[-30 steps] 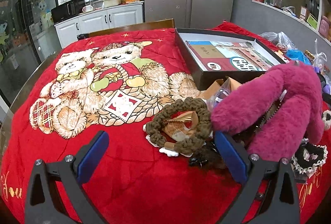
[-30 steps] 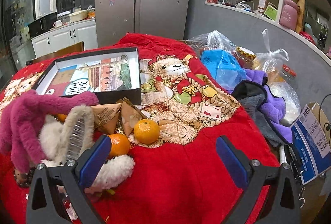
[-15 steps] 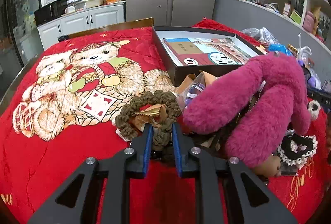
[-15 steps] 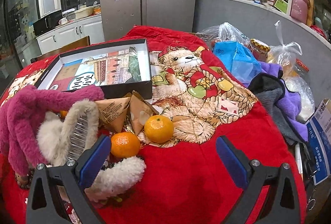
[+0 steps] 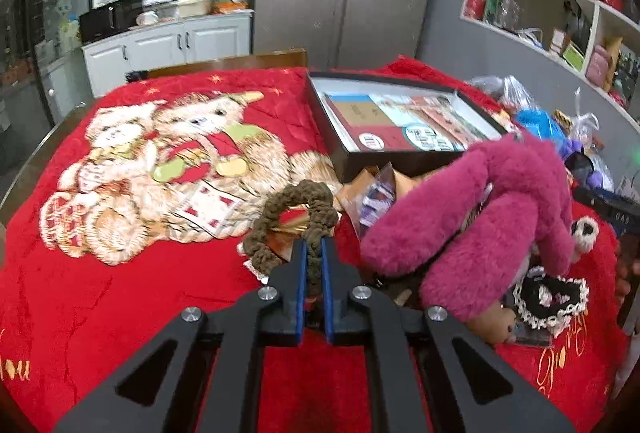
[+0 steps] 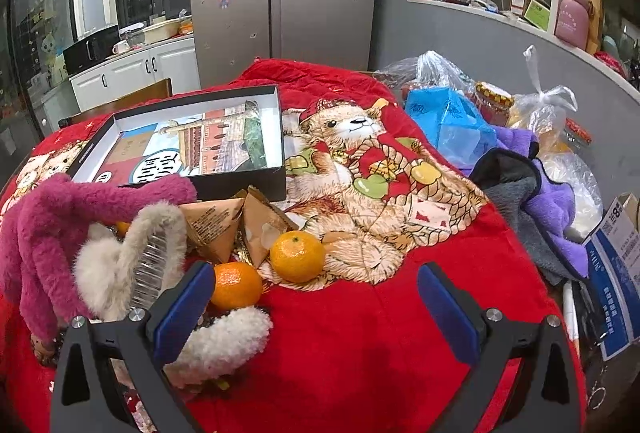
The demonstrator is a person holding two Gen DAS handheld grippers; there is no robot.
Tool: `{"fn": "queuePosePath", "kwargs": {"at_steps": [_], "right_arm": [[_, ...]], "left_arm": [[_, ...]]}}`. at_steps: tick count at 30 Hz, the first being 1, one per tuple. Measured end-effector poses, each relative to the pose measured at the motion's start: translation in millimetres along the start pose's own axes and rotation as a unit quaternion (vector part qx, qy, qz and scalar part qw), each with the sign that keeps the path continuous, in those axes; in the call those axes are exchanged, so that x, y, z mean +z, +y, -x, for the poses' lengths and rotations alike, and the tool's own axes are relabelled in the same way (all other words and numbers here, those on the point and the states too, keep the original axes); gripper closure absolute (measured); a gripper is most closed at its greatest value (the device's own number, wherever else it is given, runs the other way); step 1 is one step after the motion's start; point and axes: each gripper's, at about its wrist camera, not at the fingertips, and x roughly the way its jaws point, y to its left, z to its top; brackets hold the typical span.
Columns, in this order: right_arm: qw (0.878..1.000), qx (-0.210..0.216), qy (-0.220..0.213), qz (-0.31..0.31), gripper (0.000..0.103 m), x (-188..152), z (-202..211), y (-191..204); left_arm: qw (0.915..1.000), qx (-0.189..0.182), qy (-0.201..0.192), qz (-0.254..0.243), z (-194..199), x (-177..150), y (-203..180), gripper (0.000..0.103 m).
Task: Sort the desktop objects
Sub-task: 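Close the left tool on the braided bracelet while the right tool grasps a mandarin orange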
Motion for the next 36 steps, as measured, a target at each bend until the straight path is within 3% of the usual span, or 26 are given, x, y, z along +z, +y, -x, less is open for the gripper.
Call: {"fn": "queuePosePath", "kwargs": {"at_steps": [12,17,21,25,27,30,36], "right_arm": [[1.000,0.020,0.000,0.016,0.000,-6.7,-27.3,-7.2],[1.000,0.005,0.020,0.018,0.000,5.2,-51.7,-8.5],[0.997,0.056,0.039,-0.045,0.003,2.9,-67.1,-25.2],[0.993,0.071,0.057,-0.075,0.015,-2.0,-77.7,-35.4],[0.995,0.060,0.055,-0.059,0.040,-2.2,-76.7,-30.4],[0.998,0.026,0.059,-0.016,0.064,-0.1,-77.2,-15.5],[0.998,0.032,0.047,-0.021,0.065,-2.7,-70.1,-21.4]], "left_arm": [[0.9999,-0.010,0.004,0.001,-1.7,-4.4,0.3,0.096],[0.9998,-0.014,0.010,0.004,-5.7,-7.8,2.9,0.096],[0.9996,-0.019,0.018,0.006,-10.5,-10.3,4.9,0.096],[0.9995,-0.020,0.023,0.003,-14.4,-12.2,3.6,0.095],[0.9995,-0.019,0.024,0.000,-15.2,-12.6,3.2,0.095],[0.9994,-0.022,0.024,0.005,-15.5,-12.5,4.8,0.095],[0.9994,-0.027,0.020,0.010,-12.9,-12.1,6.8,0.095]]}}
